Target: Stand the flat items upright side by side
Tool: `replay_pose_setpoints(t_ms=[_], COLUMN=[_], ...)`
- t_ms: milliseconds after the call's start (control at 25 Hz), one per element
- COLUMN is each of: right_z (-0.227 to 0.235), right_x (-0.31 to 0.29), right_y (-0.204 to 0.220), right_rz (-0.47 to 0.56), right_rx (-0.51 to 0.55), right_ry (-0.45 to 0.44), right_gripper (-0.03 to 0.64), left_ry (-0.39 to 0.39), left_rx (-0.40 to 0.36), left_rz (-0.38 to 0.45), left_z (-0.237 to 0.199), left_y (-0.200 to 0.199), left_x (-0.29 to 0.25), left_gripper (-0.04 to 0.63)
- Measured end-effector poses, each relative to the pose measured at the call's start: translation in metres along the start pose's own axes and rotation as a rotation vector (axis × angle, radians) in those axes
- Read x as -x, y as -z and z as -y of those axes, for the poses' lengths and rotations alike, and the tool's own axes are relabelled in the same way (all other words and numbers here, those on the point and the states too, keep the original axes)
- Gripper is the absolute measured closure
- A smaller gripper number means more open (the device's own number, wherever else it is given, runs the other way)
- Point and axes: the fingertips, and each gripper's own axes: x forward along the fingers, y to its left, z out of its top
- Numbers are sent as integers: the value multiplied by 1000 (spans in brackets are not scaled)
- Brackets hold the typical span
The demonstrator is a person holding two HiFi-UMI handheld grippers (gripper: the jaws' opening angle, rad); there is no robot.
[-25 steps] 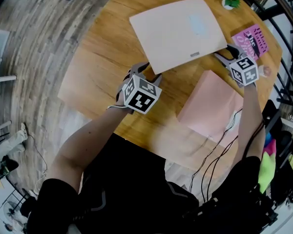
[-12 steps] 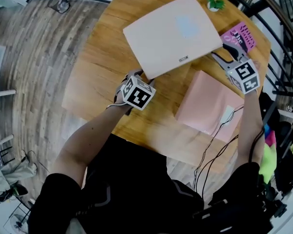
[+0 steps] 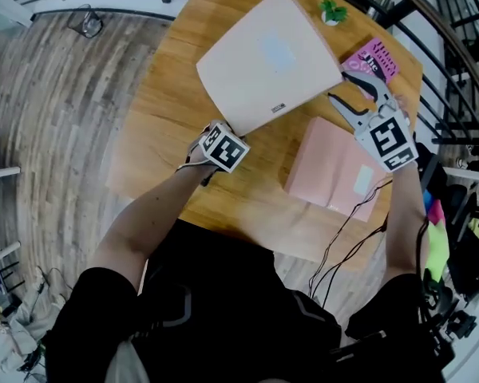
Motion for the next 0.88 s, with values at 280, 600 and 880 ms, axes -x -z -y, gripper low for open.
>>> replay_pose_setpoints(t_ms=[280, 600, 880], right_z=[-22, -43, -68], right_x=[11, 15, 7], right_y=[-58, -113, -137], right_rz=[-16, -99, -103], right_rx=[150, 375, 379], right_ry=[12, 28, -24], right_gripper=[426, 472, 477], left_ry=[85, 168, 252], left_rx=[-85, -178, -276], left_rz=[-73, -141, -127], left_z=[-1, 2, 15], left_y=[9, 14, 2], left_x=[-7, -8, 6], left_gripper=[376, 377, 380])
